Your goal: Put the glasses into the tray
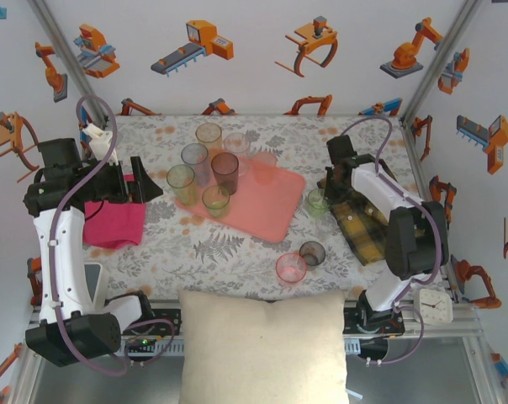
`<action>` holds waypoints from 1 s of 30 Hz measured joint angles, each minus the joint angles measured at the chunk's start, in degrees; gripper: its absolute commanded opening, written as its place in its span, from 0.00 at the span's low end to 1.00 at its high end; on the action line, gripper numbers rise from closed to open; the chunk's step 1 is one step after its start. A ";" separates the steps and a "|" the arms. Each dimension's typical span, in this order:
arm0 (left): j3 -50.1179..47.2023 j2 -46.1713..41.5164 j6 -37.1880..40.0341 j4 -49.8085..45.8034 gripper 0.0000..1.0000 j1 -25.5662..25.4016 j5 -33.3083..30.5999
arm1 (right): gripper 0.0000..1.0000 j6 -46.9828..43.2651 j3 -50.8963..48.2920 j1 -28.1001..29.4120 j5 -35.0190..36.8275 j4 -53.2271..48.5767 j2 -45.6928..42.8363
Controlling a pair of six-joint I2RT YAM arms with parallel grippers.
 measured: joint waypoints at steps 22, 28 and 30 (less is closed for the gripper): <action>0.00 0.00 0.02 0.00 0.97 0.00 -0.24 | 0.02 0.02 3.34 -0.48 0.02 -1.31 -3.67; 0.00 0.00 0.02 0.02 0.97 0.00 -0.24 | 0.02 0.00 4.09 -0.48 0.46 -2.67 -5.46; 0.00 0.00 0.02 0.02 0.97 0.00 -0.22 | 0.02 -0.02 4.09 -0.48 0.59 -3.28 -6.10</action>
